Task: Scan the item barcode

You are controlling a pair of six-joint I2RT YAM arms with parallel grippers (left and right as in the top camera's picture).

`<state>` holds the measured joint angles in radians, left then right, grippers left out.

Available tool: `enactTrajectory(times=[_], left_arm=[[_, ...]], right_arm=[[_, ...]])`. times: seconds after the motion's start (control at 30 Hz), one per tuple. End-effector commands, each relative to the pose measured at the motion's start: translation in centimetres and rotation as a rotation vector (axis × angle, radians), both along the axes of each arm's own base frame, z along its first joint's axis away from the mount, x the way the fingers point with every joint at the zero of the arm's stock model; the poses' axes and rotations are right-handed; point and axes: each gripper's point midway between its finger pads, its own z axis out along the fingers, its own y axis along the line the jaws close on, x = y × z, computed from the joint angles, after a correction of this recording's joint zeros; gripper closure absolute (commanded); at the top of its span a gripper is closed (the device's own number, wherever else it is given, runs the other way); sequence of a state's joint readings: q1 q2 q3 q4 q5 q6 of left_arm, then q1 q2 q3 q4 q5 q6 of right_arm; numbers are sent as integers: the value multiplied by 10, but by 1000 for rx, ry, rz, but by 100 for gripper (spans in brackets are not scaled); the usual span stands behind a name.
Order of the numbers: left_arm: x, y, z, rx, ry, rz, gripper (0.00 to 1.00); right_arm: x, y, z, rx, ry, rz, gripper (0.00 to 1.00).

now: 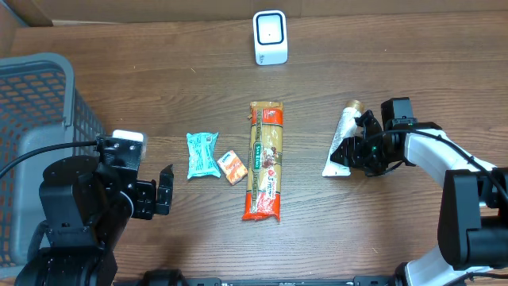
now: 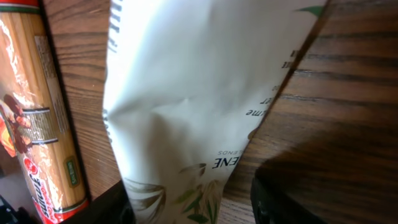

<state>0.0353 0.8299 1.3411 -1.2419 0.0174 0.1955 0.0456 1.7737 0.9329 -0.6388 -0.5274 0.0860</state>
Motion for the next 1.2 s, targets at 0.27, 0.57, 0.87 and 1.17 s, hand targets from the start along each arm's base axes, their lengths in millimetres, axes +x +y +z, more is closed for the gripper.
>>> enactTrajectory(times=[0.27, 0.57, 0.87, 1.17], left_arm=[[0, 2, 1, 23, -5, -4, 0], [0, 2, 1, 23, -5, -4, 0], [0, 2, 1, 23, -5, -4, 0], [0, 2, 1, 23, -5, -4, 0]], right_arm=[[-6, -3, -8, 1, 66, -76, 96], [7, 29, 77, 196, -77, 193, 96], [-27, 68, 184, 348, -249, 606, 96], [-50, 83, 242, 485, -415, 725, 96]])
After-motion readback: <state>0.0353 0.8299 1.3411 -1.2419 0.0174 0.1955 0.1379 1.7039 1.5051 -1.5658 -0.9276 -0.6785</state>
